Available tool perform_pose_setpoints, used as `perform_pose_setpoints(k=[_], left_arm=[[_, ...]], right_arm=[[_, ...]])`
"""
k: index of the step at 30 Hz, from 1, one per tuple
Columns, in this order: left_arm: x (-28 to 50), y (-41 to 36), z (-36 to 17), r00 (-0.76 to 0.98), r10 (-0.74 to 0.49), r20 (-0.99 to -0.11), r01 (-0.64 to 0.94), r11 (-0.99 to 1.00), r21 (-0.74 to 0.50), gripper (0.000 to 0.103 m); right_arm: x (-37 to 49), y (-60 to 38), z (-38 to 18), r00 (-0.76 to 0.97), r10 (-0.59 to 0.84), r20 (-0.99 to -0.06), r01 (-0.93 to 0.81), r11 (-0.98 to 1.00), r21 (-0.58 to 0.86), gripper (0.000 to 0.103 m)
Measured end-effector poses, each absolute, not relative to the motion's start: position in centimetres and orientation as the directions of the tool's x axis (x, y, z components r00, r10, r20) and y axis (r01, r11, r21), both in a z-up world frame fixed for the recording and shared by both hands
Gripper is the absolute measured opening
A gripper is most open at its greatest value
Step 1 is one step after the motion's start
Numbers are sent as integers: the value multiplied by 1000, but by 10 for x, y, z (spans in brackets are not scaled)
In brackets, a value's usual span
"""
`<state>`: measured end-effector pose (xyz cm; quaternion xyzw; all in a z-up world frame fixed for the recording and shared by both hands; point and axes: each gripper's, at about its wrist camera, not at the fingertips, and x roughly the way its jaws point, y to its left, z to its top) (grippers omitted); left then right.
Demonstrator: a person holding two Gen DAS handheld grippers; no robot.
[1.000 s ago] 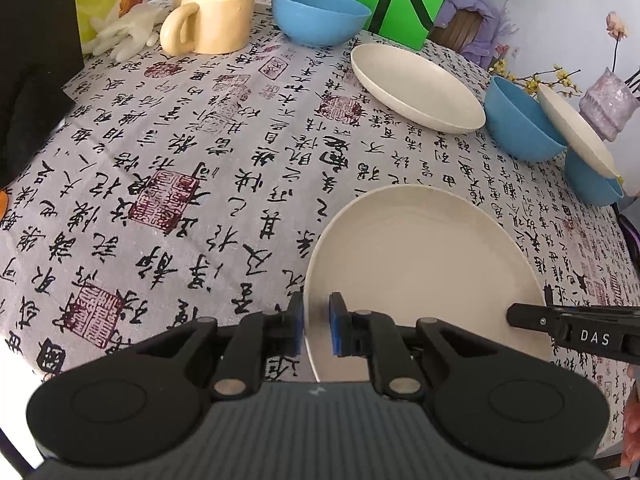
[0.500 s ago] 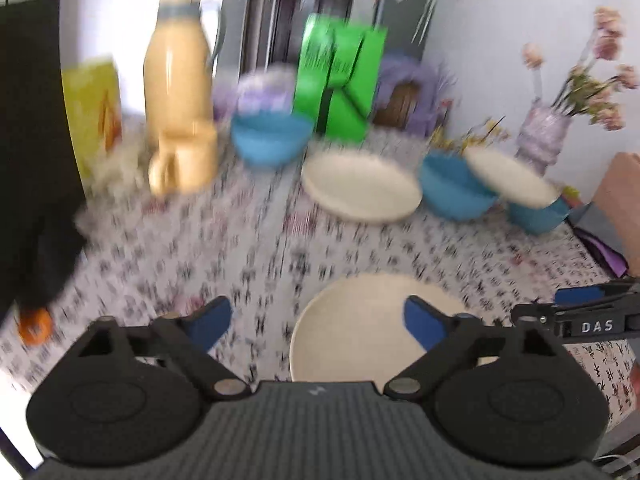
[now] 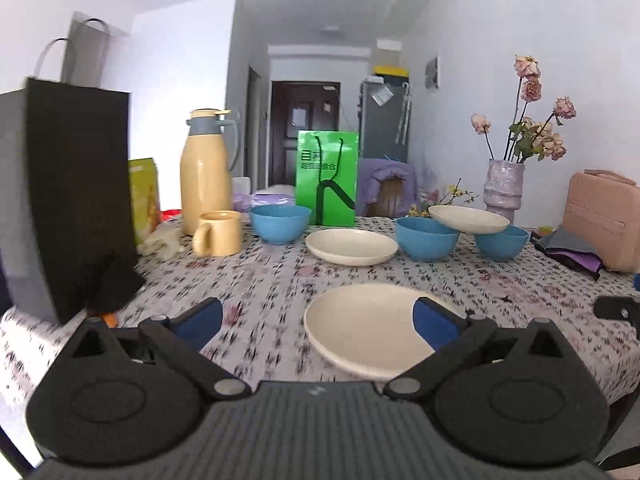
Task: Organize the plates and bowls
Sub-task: 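Lower the cream plate flat onto the cloth and open both grippers, then withdraw both grippers from the placed plate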
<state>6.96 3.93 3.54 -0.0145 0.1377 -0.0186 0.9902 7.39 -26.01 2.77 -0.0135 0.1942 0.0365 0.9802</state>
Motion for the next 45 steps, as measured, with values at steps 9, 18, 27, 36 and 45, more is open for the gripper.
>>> perform_pose_setpoints(k=[9,18,27,36,45], left_arm=[[9,15,-27,971,-20,-238,36,997,61,103],[7,17,-26,973,-35,-228,39,999,14,103],[6,17,-25,975,-40,-217,48,998,28,103],[21,7,-16,977,-44,-207,57,997,56,103],[59,-5,7,979,-39,-202,47,998,36,103]], right_arm=[[-1,-246,-39,961,-28,-273,31,999,7,103],[-12,-247,-51,962,-52,-267,62,998,29,103],[-14,-241,-51,966,-34,-256,39,999,17,103],[-3,-241,-46,972,-48,-229,51,999,7,103],[39,-253,-32,970,-36,-239,35,999,-7,103]])
